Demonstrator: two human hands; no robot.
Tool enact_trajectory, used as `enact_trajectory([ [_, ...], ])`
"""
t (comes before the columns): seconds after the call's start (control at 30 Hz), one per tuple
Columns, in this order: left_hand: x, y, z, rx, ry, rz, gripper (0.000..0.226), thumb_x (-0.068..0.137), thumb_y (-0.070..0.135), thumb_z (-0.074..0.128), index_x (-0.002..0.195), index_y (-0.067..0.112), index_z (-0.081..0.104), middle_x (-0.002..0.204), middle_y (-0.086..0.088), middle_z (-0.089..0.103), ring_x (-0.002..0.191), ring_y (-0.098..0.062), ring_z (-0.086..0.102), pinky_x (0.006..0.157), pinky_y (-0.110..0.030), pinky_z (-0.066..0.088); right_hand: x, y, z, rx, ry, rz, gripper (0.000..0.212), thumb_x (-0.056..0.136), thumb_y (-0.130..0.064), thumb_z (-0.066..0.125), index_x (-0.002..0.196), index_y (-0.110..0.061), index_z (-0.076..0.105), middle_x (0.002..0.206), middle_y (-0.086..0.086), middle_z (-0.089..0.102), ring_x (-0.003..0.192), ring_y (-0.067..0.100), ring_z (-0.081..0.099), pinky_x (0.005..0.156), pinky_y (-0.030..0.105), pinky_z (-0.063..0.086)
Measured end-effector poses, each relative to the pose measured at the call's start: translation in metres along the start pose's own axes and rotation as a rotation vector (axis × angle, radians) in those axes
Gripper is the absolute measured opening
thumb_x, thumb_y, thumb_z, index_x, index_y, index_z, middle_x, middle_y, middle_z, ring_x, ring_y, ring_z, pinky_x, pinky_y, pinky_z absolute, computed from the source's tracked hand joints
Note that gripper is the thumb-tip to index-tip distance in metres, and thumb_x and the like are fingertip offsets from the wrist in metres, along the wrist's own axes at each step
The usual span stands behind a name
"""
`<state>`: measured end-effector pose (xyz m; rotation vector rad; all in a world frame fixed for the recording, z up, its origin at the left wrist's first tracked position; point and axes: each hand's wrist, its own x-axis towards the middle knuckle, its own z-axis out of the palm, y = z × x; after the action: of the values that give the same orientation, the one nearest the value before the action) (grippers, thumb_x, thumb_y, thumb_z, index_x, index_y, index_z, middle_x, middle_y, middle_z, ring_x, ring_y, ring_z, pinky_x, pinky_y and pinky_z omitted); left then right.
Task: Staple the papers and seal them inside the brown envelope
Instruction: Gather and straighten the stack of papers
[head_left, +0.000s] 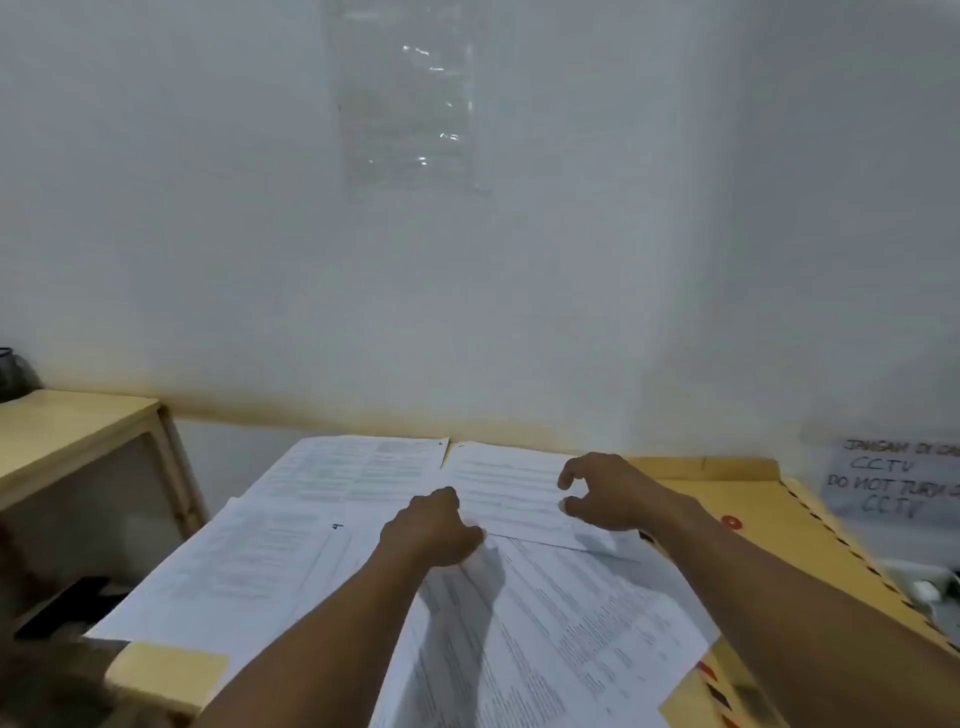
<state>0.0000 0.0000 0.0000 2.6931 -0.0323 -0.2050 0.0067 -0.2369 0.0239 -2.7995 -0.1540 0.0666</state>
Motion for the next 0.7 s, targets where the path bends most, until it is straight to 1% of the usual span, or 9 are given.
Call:
enact_trajectory([
  [0.1, 0.033, 0.010, 0.012, 0.154, 0.102, -0.048, 0.053, 0.087, 0.056, 0.055, 0.128, 0.023, 0.049, 0.130, -0.005, 0.056, 0.118, -0.029, 0.056, 0.088, -0.037, 0.044, 0.047, 0.019, 0.005, -0.056, -0.002, 0.002, 0.039, 0.091, -0.041, 0.063, 0.126, -0.024, 0.058, 0.136, 0.003, 0.051, 0.116, 0.022, 0.053, 0.096, 0.036, 0.045],
  [0.17, 0.049, 0.015, 0.014, 0.162, 0.148, -0.101, 0.051, 0.084, 0.058, 0.057, 0.120, 0.022, 0.051, 0.122, -0.004, 0.059, 0.113, -0.029, 0.058, 0.081, -0.035, 0.043, 0.079, 0.029, 0.008, -0.099, -0.010, 0.009, 0.044, 0.090, -0.043, 0.064, 0.129, -0.024, 0.056, 0.136, 0.004, 0.050, 0.117, 0.024, 0.052, 0.096, 0.038, 0.045],
  [0.23, 0.062, 0.018, 0.018, 0.141, 0.182, -0.144, 0.055, 0.082, 0.062, 0.060, 0.118, 0.022, 0.051, 0.118, -0.003, 0.061, 0.111, -0.028, 0.059, 0.077, -0.034, 0.040, 0.107, 0.040, 0.015, -0.140, -0.036, 0.017, 0.050, 0.087, -0.047, 0.067, 0.129, -0.023, 0.055, 0.135, 0.004, 0.051, 0.117, 0.024, 0.052, 0.094, 0.037, 0.045],
  [0.3, 0.070, 0.019, 0.026, 0.102, 0.220, -0.176, 0.062, 0.079, 0.065, 0.063, 0.121, 0.021, 0.047, 0.118, -0.003, 0.062, 0.111, -0.029, 0.060, 0.076, -0.035, 0.041, 0.125, 0.049, 0.021, -0.135, -0.076, 0.033, 0.058, 0.081, -0.053, 0.072, 0.127, -0.022, 0.055, 0.132, 0.002, 0.052, 0.110, 0.021, 0.052, 0.088, 0.035, 0.045],
  [0.37, 0.073, 0.019, 0.035, 0.023, 0.258, -0.186, 0.067, 0.079, 0.061, 0.067, 0.127, 0.023, 0.041, 0.118, -0.003, 0.062, 0.112, -0.029, 0.059, 0.075, -0.036, 0.042, 0.139, 0.057, 0.026, -0.088, -0.104, 0.052, 0.066, 0.074, -0.059, 0.076, 0.124, -0.021, 0.054, 0.131, 0.000, 0.054, 0.109, 0.020, 0.053, 0.084, 0.033, 0.044],
  [0.47, 0.074, 0.018, 0.046, -0.102, 0.300, -0.185, 0.072, 0.080, 0.052, 0.071, 0.137, 0.028, 0.032, 0.121, -0.004, 0.060, 0.114, -0.030, 0.057, 0.077, -0.038, 0.043, 0.147, 0.061, 0.026, -0.060, -0.111, 0.064, 0.075, 0.067, -0.063, 0.080, 0.124, -0.023, 0.052, 0.131, -0.003, 0.056, 0.113, 0.020, 0.053, 0.090, 0.036, 0.044],
  [0.57, 0.072, 0.018, 0.047, -0.162, 0.312, -0.194, 0.073, 0.083, 0.047, 0.070, 0.140, 0.032, 0.028, 0.123, -0.006, 0.056, 0.115, -0.031, 0.056, 0.083, -0.041, 0.046, 0.147, 0.060, 0.029, -0.060, -0.073, 0.082, 0.078, 0.063, -0.064, 0.081, 0.125, -0.028, 0.049, 0.133, -0.007, 0.057, 0.120, 0.020, 0.051, 0.095, 0.040, 0.035],
  [0.63, 0.071, 0.018, 0.046, -0.180, 0.308, -0.196, 0.071, 0.083, 0.047, 0.070, 0.139, 0.033, 0.028, 0.123, -0.007, 0.055, 0.115, -0.031, 0.056, 0.086, -0.042, 0.047, 0.144, 0.059, 0.032, -0.041, -0.044, 0.084, 0.078, 0.064, -0.063, 0.081, 0.126, -0.030, 0.048, 0.135, -0.008, 0.057, 0.124, 0.020, 0.049, 0.094, 0.041, 0.032],
  [0.7, 0.068, 0.018, 0.044, -0.195, 0.292, -0.189, 0.071, 0.083, 0.047, 0.070, 0.139, 0.034, 0.028, 0.123, -0.007, 0.054, 0.114, -0.031, 0.056, 0.086, -0.042, 0.047, 0.141, 0.058, 0.034, -0.019, -0.048, 0.087, 0.077, 0.065, -0.063, 0.080, 0.127, -0.031, 0.047, 0.137, -0.006, 0.054, 0.124, 0.020, 0.049, 0.093, 0.040, 0.034],
])
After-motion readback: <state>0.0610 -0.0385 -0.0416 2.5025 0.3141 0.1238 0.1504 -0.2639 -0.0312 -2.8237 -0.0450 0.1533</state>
